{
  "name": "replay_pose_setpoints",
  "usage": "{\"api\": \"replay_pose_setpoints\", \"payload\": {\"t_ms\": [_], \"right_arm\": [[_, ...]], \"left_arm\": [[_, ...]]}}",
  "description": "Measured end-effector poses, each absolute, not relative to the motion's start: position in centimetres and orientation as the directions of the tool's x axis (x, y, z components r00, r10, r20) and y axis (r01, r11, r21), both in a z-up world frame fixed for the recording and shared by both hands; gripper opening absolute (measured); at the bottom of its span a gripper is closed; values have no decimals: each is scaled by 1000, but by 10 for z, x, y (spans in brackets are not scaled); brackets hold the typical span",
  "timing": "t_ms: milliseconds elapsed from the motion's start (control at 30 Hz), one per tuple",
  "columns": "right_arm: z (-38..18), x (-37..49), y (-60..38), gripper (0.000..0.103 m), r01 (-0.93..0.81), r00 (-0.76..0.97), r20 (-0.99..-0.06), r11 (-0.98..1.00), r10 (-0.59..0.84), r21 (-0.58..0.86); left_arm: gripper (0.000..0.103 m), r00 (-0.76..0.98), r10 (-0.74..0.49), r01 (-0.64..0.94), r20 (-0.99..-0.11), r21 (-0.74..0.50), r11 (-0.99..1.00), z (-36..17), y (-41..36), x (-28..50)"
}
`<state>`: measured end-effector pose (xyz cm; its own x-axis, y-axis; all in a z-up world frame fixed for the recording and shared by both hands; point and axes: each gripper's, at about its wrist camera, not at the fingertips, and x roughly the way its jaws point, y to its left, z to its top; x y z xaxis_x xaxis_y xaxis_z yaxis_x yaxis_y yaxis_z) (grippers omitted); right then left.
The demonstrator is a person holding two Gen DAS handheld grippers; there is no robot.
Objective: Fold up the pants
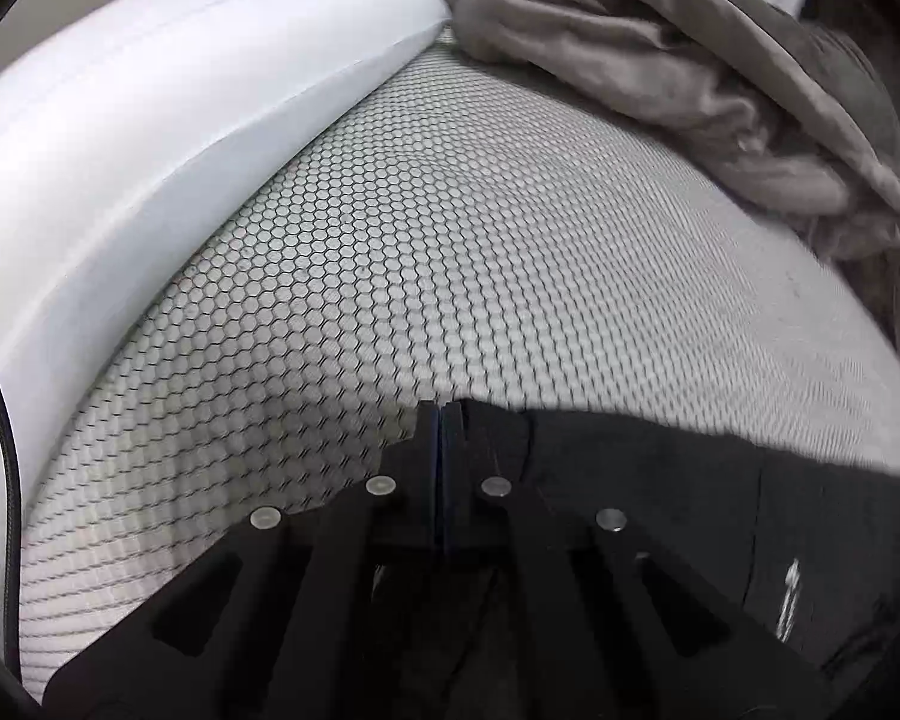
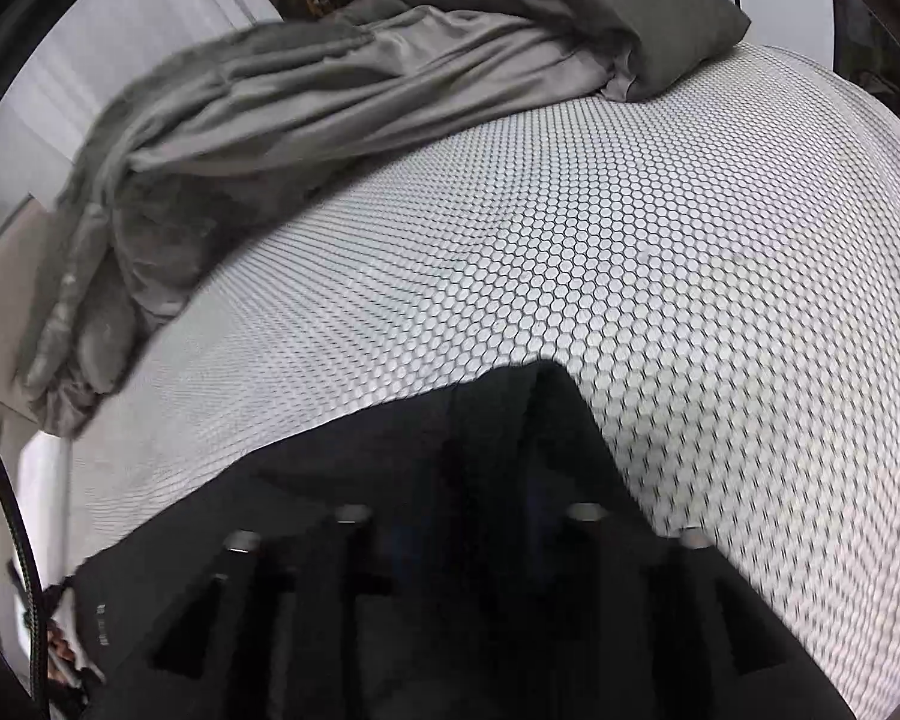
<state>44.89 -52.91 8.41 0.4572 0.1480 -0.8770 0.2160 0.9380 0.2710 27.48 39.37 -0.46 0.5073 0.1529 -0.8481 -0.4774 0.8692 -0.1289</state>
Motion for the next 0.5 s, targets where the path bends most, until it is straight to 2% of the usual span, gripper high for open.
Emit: {"api": "replay_pose_setpoints", "payload": {"t_ms": [33, 100, 167, 200, 233, 267, 300, 333, 367, 433, 500], "right_arm": [[91, 441, -529, 48, 204, 477, -864, 937, 158, 284], [110, 420, -526, 50, 170, 519, -835, 935, 183, 311], [128, 391, -526, 60, 136, 554, -806, 932, 208, 335], [136, 376, -523, 70, 121, 573, -791, 933, 213, 338], [148, 359, -517, 77, 93, 597, -772, 937, 218, 337], [156, 346, -513, 80, 76, 613, -759, 940, 218, 332], [164, 329, -508, 87, 58, 634, -742, 943, 219, 328], [171, 311, -505, 94, 46, 653, -725, 944, 219, 326], [176, 295, -507, 97, 43, 668, -712, 945, 214, 325], [184, 254, -507, 100, 45, 701, -686, 947, 197, 318], [189, 215, -513, 100, 44, 713, -678, 953, 181, 301]], "left_arm": [[0, 515, 160, -472, -842, -123, 873, 1, 390, 269], [0, 558, 159, -441, -815, -129, 888, 15, 382, 245], [2, 599, 150, -408, -787, -139, 902, 31, 369, 225], [5, 616, 151, -397, -773, -139, 907, 39, 363, 216], [21, 630, 151, -387, -762, -140, 911, 47, 367, 196], [47, 648, 156, -377, -746, -135, 916, 55, 358, 180], [60, 657, 163, -376, -736, -132, 917, 61, 351, 176], [77, 681, 164, -364, -713, -136, 921, 68, 342, 159], [83, 705, 154, -346, -692, -146, 927, 73, 336, 144], [87, 726, 145, -332, -673, -158, 930, 85, 324, 102], [103, 739, 165, -357, -654, -172, 918, 86, 317, 71]]}}
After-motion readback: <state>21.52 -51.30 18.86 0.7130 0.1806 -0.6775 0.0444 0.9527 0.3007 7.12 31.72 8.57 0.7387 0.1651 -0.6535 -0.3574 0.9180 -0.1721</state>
